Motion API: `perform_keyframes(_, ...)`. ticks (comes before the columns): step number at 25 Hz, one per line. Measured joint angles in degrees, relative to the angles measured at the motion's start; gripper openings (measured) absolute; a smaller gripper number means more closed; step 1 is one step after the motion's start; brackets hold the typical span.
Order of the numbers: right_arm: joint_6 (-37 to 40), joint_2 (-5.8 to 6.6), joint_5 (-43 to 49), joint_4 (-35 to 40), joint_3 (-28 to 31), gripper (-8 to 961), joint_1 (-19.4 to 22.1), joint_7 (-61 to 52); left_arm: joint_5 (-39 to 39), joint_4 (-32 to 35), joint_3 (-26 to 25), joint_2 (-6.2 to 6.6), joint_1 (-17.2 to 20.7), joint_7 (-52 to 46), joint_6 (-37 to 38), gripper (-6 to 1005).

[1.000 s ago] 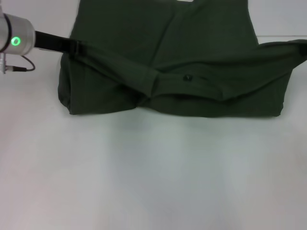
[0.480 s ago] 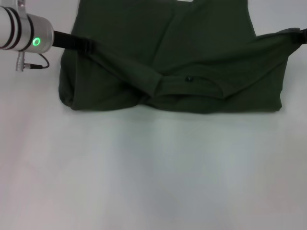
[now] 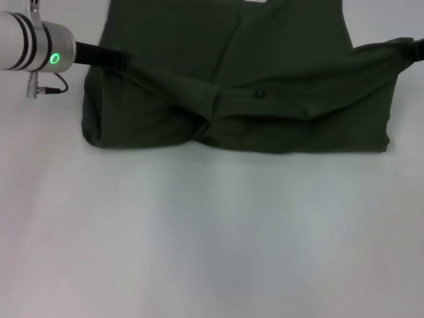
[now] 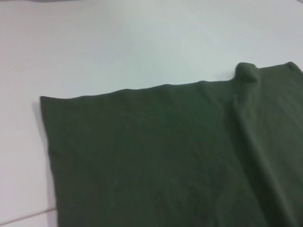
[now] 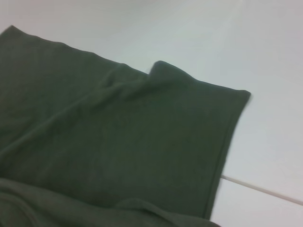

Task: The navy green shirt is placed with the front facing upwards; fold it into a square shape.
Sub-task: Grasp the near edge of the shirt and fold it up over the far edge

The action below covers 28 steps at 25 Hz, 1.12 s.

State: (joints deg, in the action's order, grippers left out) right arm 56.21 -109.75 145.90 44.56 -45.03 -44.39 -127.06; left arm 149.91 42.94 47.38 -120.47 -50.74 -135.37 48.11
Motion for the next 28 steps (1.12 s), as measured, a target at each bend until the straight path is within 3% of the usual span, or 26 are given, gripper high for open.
perform_keyframes(15,-4.6,-0.80,-0.4,-3.2,-0.1,82,-0.9,3.2,-0.1,-2.1,1.7,-0.79,-0.3,0.3,-4.6,50)
perform_keyframes(24,-4.1,-0.40,0.0,-5.7,-0.6,85,-1.6,3.8,0.1,-3.8,8.1,-1.83,-0.6,0.4,-10.7,117)
perform_keyframes(28,-4.1,-0.15,0.1,-5.5,-0.6,236,-1.6,3.5,0.1,-3.8,8.3,-1.70,-1.2,0.3,-10.8,209)
